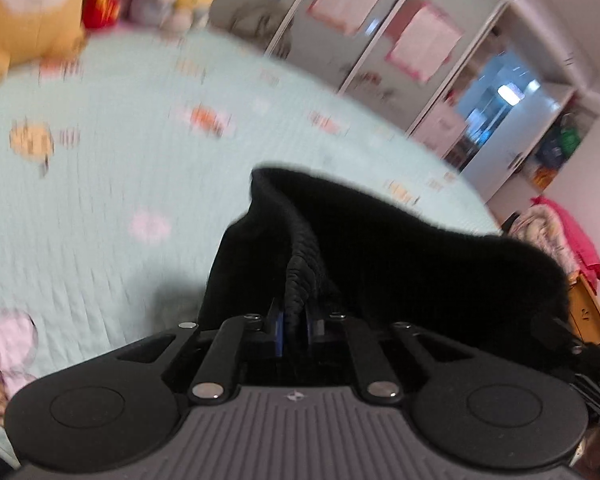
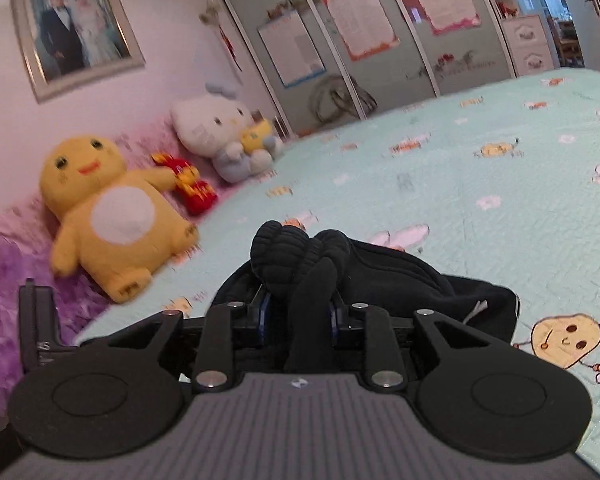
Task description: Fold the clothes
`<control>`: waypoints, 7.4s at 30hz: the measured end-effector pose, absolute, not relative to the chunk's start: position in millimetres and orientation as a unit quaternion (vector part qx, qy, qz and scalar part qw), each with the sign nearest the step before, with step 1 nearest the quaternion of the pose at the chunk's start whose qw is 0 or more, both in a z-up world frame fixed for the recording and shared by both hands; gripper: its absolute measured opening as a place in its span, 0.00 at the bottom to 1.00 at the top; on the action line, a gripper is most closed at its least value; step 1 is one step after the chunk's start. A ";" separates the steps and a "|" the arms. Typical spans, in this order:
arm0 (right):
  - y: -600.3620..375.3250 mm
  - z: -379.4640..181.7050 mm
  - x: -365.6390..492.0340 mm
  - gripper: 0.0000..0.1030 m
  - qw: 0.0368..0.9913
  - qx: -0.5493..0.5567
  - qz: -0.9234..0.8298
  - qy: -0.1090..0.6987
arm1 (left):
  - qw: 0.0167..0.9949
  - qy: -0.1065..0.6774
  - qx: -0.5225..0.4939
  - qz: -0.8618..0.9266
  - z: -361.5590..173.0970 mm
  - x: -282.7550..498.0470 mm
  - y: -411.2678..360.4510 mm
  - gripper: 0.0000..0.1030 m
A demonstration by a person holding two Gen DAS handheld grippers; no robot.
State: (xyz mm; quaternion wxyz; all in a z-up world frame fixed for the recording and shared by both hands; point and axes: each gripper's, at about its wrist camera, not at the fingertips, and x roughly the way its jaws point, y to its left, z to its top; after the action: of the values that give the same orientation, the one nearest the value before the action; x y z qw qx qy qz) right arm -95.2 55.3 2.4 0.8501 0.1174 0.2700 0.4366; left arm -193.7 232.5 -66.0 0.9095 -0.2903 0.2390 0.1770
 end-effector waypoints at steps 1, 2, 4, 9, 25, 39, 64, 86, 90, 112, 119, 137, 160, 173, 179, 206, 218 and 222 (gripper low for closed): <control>50.0 7.5 -96.8 0.26 0.850 0.125 0.438 0.264 | 0.916 0.224 -0.282 0.176 -53.4 -201.6 228.6 0.08; 44.6 13.4 -98.2 0.26 0.849 0.135 0.441 0.259 | 0.923 0.208 -0.276 0.171 -42.0 -210.3 224.7 0.08; 34.4 24.3 -101.2 0.26 0.846 0.151 0.448 0.247 | 0.936 0.180 -0.265 0.147 -24.0 -227.6 215.3 0.10; 21.6 27.5 -104.2 0.26 0.840 0.161 0.460 0.238 | 0.932 0.213 -0.251 0.152 -43.4 -235.2 210.1 0.46; 36.9 -7.5 -146.7 0.26 0.812 0.109 0.501 0.280 | 0.898 0.264 -0.289 0.201 -89.6 -236.0 226.8 0.08; 151.5 -56.4 -187.5 0.35 0.739 0.032 0.573 0.354 | 0.866 0.257 -0.315 0.292 -73.9 -328.3 242.1 0.60; 38.4 -121.6 -123.9 0.75 0.769 0.185 0.379 0.481 | 0.898 0.304 -0.265 0.178 -87.7 -269.7 164.3 0.75; -25.1 -125.5 -107.8 0.65 0.734 0.359 0.354 0.455 | 0.826 0.194 -0.349 0.398 -78.0 -326.5 302.0 0.45; -28.2 -164.5 -80.2 0.68 0.674 0.436 0.323 0.502 | 0.831 0.217 -0.342 0.380 -91.4 -323.4 284.4 0.48; -27.3 5.8 -19.6 0.11 0.721 0.464 0.438 0.269 | 0.914 0.177 -0.219 0.292 -51.4 -267.6 223.3 0.43; 14.0 43.4 9.4 0.11 0.743 0.415 0.449 0.274 | 0.900 0.171 -0.236 0.325 -35.9 -262.3 244.2 0.43; -11.0 -163.2 -28.8 0.72 0.718 0.338 0.336 0.507 | 0.830 0.247 -0.297 0.401 -120.3 -294.4 288.1 0.49; -65.7 28.0 -139.2 0.37 0.864 0.229 0.409 0.182 | 0.869 0.237 -0.268 0.341 -99.5 -281.0 241.1 0.51; -112.0 -47.8 -107.3 0.76 0.840 0.284 0.352 0.300 | 0.866 0.255 -0.265 0.338 -104.7 -287.5 232.4 0.54; -53.5 -99.4 -24.3 0.78 0.831 0.246 0.308 0.394 | 0.883 0.273 -0.233 0.302 -103.3 -270.2 207.2 0.59; -229.1 -114.3 -93.3 0.75 0.897 0.311 0.053 0.309 | 0.884 0.321 -0.217 0.261 -124.7 -252.2 179.7 0.64; -184.1 -129.0 -110.2 0.75 0.882 0.303 0.113 0.344 | 0.874 0.328 -0.224 0.279 -130.7 -255.7 187.1 0.64; -147.0 -110.9 -129.3 0.75 0.907 0.235 0.161 0.309 | 0.865 0.304 -0.215 0.335 -123.9 -281.6 215.5 0.64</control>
State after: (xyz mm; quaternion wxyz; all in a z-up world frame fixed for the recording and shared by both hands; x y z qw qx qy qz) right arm -129.3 -147.0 -110.9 0.9075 0.2354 0.3088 0.1605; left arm -281.6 215.5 -123.9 0.8655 -0.2150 0.3042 0.3348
